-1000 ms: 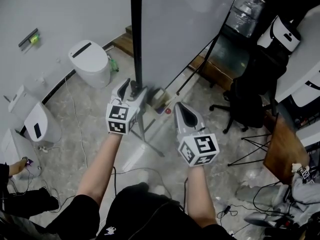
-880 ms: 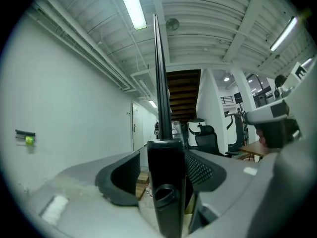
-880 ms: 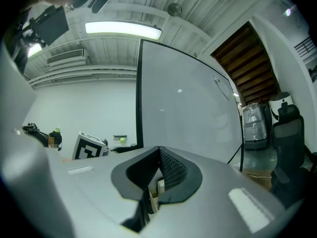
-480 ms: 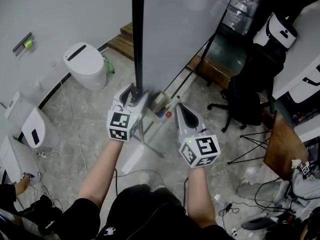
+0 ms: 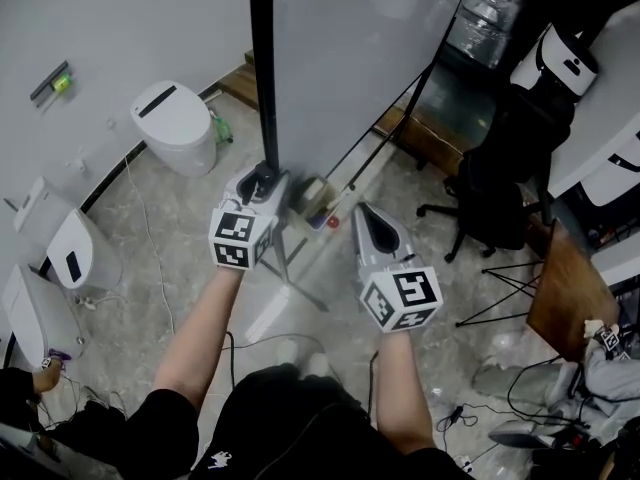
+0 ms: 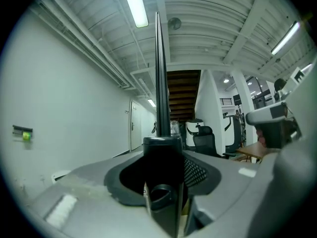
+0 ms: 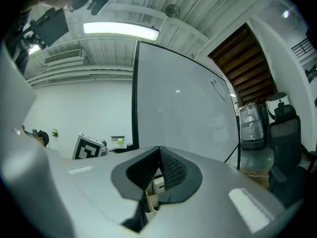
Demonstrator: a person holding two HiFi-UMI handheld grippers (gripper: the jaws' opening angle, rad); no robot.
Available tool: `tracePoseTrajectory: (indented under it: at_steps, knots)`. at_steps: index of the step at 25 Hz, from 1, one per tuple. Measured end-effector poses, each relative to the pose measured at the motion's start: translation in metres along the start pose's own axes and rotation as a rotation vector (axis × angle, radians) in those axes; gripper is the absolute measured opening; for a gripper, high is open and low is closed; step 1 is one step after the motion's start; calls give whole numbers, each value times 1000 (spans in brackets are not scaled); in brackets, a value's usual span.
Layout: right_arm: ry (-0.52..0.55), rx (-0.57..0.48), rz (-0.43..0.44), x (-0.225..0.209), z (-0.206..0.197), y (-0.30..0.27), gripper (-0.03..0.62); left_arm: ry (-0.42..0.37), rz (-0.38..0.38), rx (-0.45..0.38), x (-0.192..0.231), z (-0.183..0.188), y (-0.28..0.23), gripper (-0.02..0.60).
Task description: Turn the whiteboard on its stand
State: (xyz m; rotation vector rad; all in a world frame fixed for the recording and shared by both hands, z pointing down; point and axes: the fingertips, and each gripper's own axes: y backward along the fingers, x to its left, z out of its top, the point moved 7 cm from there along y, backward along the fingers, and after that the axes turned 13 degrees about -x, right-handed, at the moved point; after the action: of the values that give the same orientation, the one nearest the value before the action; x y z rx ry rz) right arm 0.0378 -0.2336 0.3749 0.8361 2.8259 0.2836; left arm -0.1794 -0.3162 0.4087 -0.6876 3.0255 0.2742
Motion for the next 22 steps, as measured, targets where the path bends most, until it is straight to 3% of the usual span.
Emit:
tracePoseTrajectory:
  at_steps: [22]
  knots:
    - [24,-21,-43,2,10,39,5,32,4,20,-5,-2,41,183]
